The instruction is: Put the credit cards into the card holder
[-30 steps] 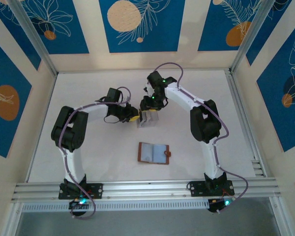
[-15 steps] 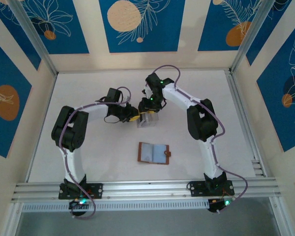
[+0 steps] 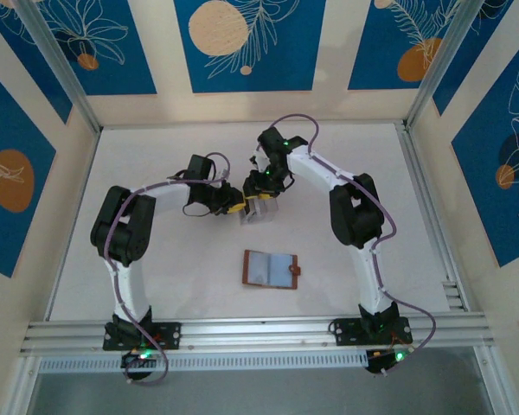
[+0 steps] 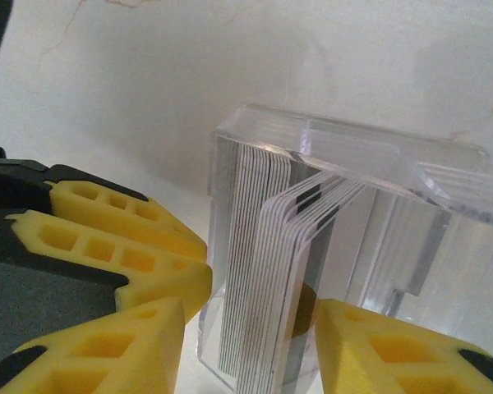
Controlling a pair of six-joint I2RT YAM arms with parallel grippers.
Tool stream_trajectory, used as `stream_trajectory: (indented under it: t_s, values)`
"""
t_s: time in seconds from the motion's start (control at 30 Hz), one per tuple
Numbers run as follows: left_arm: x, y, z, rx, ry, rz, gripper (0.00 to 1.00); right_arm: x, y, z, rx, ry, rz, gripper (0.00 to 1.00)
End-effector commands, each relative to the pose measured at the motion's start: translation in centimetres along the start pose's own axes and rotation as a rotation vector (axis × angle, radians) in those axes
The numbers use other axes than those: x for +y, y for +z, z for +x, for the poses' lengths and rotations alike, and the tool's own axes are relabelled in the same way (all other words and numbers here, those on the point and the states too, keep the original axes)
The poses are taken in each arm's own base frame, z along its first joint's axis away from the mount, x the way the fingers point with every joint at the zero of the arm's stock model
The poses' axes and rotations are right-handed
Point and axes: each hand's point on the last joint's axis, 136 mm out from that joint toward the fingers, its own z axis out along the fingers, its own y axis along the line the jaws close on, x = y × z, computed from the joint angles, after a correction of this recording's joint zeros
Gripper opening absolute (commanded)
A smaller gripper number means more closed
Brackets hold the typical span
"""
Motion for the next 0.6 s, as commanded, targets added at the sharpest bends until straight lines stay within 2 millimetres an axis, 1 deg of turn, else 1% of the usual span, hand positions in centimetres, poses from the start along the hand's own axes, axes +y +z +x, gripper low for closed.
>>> stream_trajectory:
  t_s: [0.0,0.1,0.43,0.57]
  values:
    - [0.3,0.2,-0.1,0.012,0.006,0.016,0.20,2.7,-1.5,0.1,-0.012,-0.025,-0.099,0.46]
    - [0.2,0.2,-0.2,0.010,0.007,0.016,0.20,2.8,-1.9,0.0,-0.016,-0.024,-0.112,0.46]
    - [0.3,0.3,-0.1,0.013,0.004,0.013,0.21,2.8,-2.4,0.1,-0.021,-0.023,-0.111,0.40]
    - [0.3,0.3,-0.1,0.013,0.003,0.013,0.20,2.8,-2.7,0.0,-0.027,-0.023,-0.110,0.40]
